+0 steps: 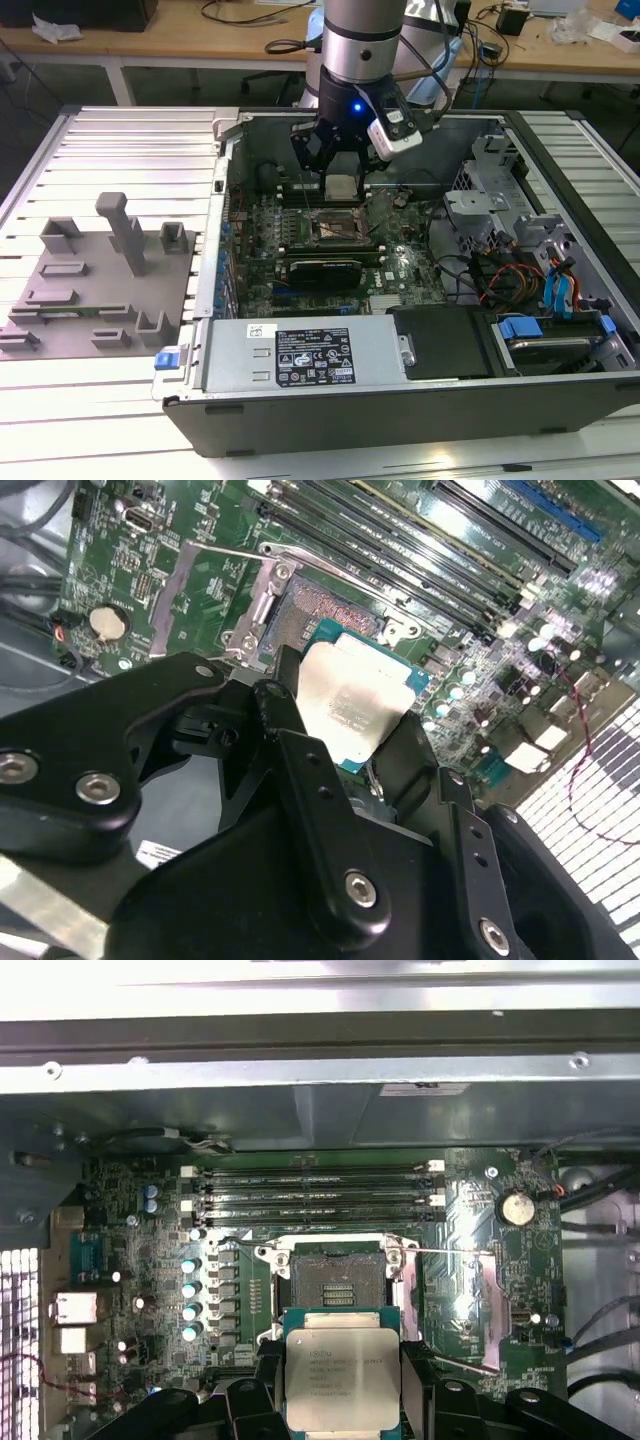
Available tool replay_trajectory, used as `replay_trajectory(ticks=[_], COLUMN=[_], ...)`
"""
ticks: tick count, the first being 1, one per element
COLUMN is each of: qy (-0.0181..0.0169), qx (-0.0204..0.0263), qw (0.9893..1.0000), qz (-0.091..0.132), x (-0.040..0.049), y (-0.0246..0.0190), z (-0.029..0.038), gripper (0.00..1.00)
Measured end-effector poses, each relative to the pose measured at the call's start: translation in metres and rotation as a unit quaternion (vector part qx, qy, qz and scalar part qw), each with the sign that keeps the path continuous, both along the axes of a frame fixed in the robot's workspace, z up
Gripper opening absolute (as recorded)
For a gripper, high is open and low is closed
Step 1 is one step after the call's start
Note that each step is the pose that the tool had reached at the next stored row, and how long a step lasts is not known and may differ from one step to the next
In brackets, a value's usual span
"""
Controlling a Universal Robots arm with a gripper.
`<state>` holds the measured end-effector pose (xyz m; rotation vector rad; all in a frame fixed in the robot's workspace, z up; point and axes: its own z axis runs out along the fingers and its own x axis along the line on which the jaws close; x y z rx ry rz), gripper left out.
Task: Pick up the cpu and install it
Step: 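Place the cpu into insertion slot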
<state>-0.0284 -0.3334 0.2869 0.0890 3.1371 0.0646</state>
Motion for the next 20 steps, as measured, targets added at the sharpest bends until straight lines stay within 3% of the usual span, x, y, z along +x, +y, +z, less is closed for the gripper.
replay_trajectory(ticks=[3, 7, 8, 12, 16, 20], qy=[0.0, 0.0, 0.0, 0.0, 0.0, 0.0], qx=[0.0, 0.0, 0.0, 0.0001, 0.0001, 0.0], qw=[0.9993, 0.9966, 0.9951, 0.9906, 0.9852, 0.9758], qz=[-0.039, -0.082, -0.099, -0.136, -0.171, -0.219], x=[0.0, 0.0, 0.0, 0.0, 0.0, 0.0], y=[0.0, 0.0, 0.0, 0.0, 0.0, 0.0], z=[-0.0003, -0.0005, -0.0005, -0.0008, -0.0009, -0.0011], gripper=[0.55, 0.55, 0.55, 0.55, 0.55, 0.55])
